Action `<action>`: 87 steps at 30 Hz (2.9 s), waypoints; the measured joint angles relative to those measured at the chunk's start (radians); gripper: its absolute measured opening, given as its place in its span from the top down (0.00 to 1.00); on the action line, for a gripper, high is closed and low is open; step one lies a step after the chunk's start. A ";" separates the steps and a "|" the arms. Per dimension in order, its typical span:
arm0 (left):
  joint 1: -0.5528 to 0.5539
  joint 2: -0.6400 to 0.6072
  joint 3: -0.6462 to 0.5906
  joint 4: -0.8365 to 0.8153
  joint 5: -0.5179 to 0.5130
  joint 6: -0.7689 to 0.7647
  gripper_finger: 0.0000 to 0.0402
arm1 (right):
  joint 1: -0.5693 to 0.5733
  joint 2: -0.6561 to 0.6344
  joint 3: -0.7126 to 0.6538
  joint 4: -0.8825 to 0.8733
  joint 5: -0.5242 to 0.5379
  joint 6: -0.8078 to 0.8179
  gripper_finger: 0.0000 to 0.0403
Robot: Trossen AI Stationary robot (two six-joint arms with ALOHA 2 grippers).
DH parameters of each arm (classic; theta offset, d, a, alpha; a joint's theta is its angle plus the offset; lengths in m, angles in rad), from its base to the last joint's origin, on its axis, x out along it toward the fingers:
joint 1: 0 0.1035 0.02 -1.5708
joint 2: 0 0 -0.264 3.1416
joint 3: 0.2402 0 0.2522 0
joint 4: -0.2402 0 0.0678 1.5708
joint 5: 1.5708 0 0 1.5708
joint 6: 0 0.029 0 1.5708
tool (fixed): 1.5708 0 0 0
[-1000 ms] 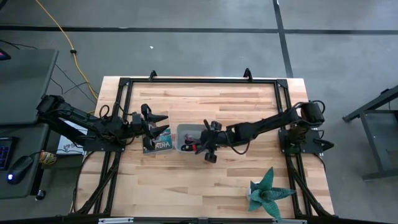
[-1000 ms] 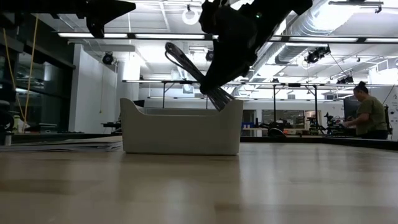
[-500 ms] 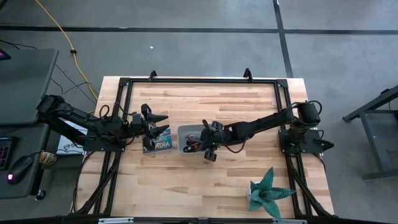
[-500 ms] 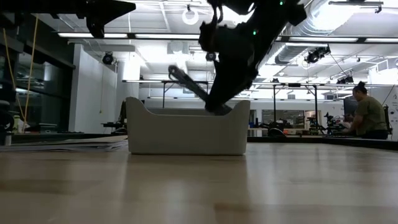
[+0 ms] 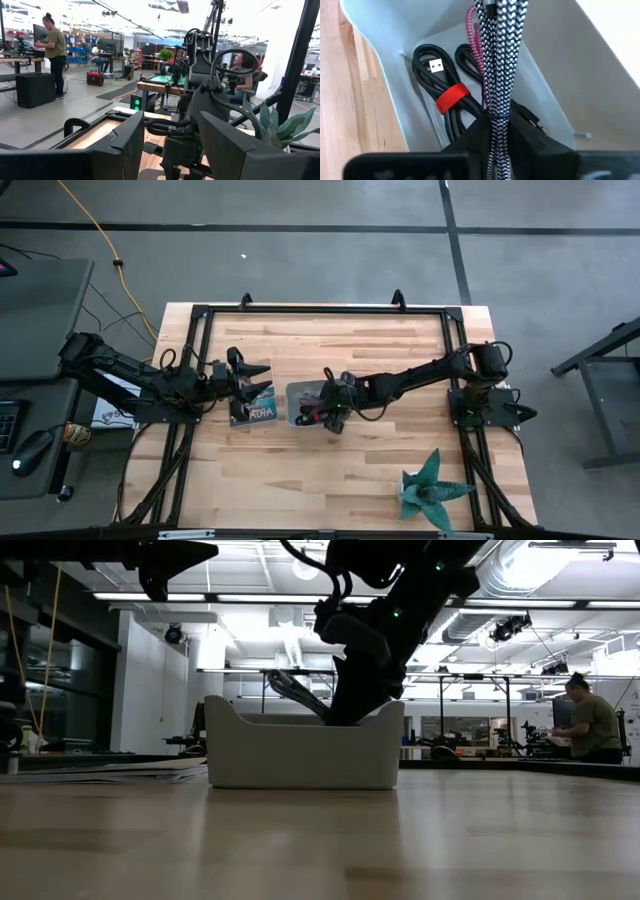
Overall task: Pick and place USB-C Cables
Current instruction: Put the black white charger cable into the gray bin, then return to Home Position
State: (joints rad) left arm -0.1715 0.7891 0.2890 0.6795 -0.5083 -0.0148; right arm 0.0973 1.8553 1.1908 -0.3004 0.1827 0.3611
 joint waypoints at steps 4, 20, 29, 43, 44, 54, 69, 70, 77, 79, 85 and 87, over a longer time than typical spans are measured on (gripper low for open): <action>0.000 0.000 0.000 0.000 0.000 -0.001 0.58 | 0.010 0.000 0.000 0.021 0.029 -0.008 0.79; 0.000 0.000 0.000 -0.002 0.000 -0.008 0.58 | 0.022 -0.084 -0.002 0.055 0.061 -0.205 0.52; -0.001 0.000 0.000 -0.009 0.000 -0.009 0.58 | 0.098 -0.411 -0.313 0.283 0.237 -0.217 0.52; 0.000 0.000 0.000 0.002 0.000 -0.009 0.58 | 0.099 -0.910 -0.776 0.843 0.143 -0.212 0.52; 0.000 0.000 0.000 0.003 0.000 -0.009 0.58 | 0.099 -0.922 -0.781 0.843 0.146 -0.212 0.52; 0.001 0.000 0.000 0.000 0.000 -0.008 0.58 | 0.099 -0.926 -0.781 0.833 0.199 -0.256 0.52; 0.001 0.000 0.000 0.000 0.000 -0.008 0.58 | 0.099 -0.926 -0.781 0.790 0.228 -0.223 0.52; 0.001 0.000 0.000 0.000 0.000 -0.008 0.58 | 0.099 -0.926 -0.781 0.790 0.228 -0.223 0.52; 0.001 0.000 0.000 -0.001 0.000 -0.008 0.58 | 0.099 -0.925 -0.781 0.788 0.198 -0.223 0.52; 0.001 0.000 0.000 -0.001 0.000 -0.008 0.58 | 0.099 -0.925 -0.781 0.788 0.182 -0.223 0.52; 0.000 0.000 0.000 -0.001 0.000 -0.008 0.58 | 0.099 -0.925 -0.781 0.786 0.181 -0.231 0.52; 0.000 0.000 0.000 -0.002 0.003 -0.008 0.58 | 0.099 -0.925 -0.781 0.783 0.181 -0.231 0.52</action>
State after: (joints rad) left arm -0.1711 0.7887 0.2893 0.6778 -0.5051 -0.0233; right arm 0.1963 0.9298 0.4095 0.4823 0.3637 0.1303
